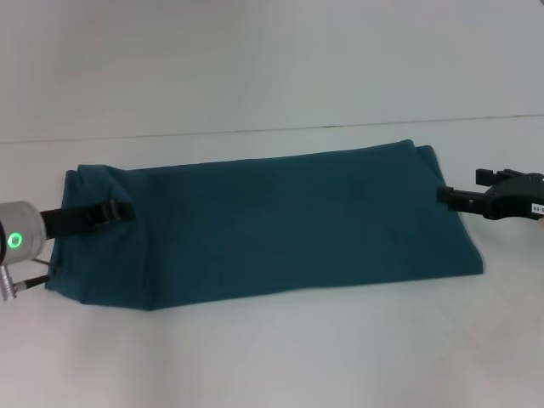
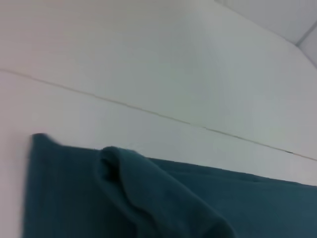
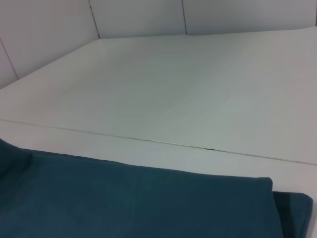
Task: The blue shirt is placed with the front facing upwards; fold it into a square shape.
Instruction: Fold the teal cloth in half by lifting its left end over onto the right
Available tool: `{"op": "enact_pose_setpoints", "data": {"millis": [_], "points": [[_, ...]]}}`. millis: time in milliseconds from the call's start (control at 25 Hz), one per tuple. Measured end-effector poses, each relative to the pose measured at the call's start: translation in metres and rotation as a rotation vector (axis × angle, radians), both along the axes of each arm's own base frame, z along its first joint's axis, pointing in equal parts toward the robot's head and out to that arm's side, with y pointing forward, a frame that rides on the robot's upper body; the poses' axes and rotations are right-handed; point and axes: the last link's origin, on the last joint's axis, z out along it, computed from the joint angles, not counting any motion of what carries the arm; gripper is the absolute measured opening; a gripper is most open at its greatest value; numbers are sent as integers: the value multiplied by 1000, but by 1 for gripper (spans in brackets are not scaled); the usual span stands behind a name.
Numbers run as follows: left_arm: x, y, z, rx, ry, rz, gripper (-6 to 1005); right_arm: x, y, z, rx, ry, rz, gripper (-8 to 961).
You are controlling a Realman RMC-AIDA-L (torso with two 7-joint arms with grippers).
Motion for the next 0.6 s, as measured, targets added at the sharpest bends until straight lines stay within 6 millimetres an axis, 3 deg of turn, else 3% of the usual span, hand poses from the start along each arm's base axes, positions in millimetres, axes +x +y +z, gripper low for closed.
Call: {"op": "enact_pose_setpoints", "data": {"millis": [600], "points": [[-38,-7,25,172,-9,126,132,1,-1,0,1,-1,-3,915]]}}
